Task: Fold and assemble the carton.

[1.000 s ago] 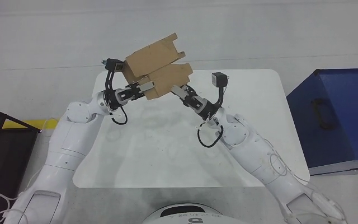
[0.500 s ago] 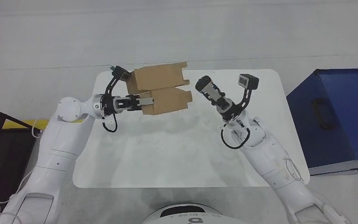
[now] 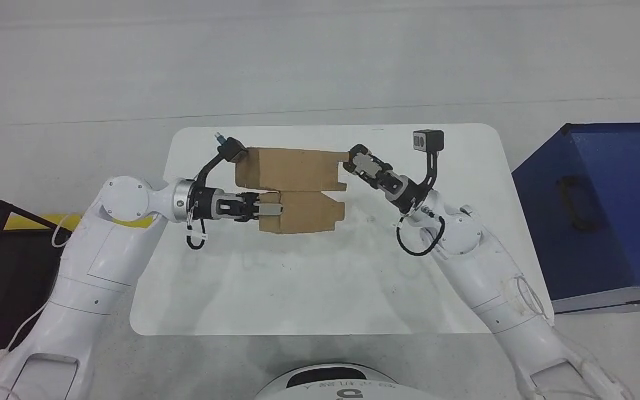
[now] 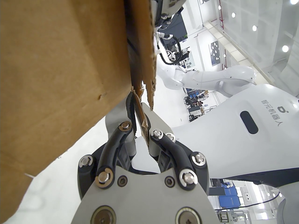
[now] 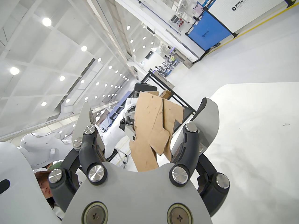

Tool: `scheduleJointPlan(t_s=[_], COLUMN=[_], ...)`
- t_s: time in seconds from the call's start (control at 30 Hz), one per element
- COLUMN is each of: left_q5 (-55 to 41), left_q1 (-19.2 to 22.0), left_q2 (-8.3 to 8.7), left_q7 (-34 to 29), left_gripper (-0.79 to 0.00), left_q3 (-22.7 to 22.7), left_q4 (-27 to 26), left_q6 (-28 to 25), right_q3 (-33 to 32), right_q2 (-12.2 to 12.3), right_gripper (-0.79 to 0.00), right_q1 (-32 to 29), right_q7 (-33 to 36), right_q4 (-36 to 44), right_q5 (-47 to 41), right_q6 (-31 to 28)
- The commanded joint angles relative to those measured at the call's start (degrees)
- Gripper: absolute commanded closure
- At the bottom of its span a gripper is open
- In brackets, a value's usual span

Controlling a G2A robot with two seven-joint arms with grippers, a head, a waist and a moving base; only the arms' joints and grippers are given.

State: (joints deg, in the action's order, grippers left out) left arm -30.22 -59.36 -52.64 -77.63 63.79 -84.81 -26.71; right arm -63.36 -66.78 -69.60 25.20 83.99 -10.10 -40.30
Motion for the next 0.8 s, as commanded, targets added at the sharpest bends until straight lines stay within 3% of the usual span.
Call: scheduleJointPlan(t_s=[0.0,0.23,0.43,0.47,0.5,0.53,0.77], left_q5=[-1.2,-1.2,-1.2,-1.2,-1.2,-1.2,-1.2], left_q1=[0.3,0.3,0.3,0.3,0.3,0.3,0.3], left_q2=[0.93,0.93,0.93,0.93,0.93,0.93,0.93], left_q7=[-0.4,-0.4,-0.4,-0.4,-0.4,-0.4,-0.4], left_gripper=[0.0,0.0,0.0,0.0,0.0,0.0,0.0], left_q3=[-1.2,-1.2,-1.2,-1.2,-1.2,-1.2,-1.2], left_q4=[-0.8,-0.8,-0.8,-0.8,-0.8,-0.8,-0.8], left_q6=[0.4,0.4,0.4,0.4,0.4,0.4,0.4], right_q3=[-0.1,-0.1,-0.1,-0.1,-0.1,-0.1,-0.1], right_q2=[0.1,0.1,0.1,0.1,0.1,0.1,0.1], right_gripper=[-0.73,-0.659,-0.428,-0.437,-0.542,-0.785,-0.785], right_q1=[0.1,0.1,0.1,0.1,0.1,0.1,0.1], right_q7=[1.3,1.3,1.3,1.3,1.3,1.3,1.3], right_q4=[-0.4,-0.4,-0.4,-0.4,-0.4,-0.4,-0.4], right_q5=[-0.2,-0.2,-0.2,-0.2,-0.2,-0.2,-0.2], right_q6=[0.4,0.4,0.4,0.4,0.4,0.4,0.4])
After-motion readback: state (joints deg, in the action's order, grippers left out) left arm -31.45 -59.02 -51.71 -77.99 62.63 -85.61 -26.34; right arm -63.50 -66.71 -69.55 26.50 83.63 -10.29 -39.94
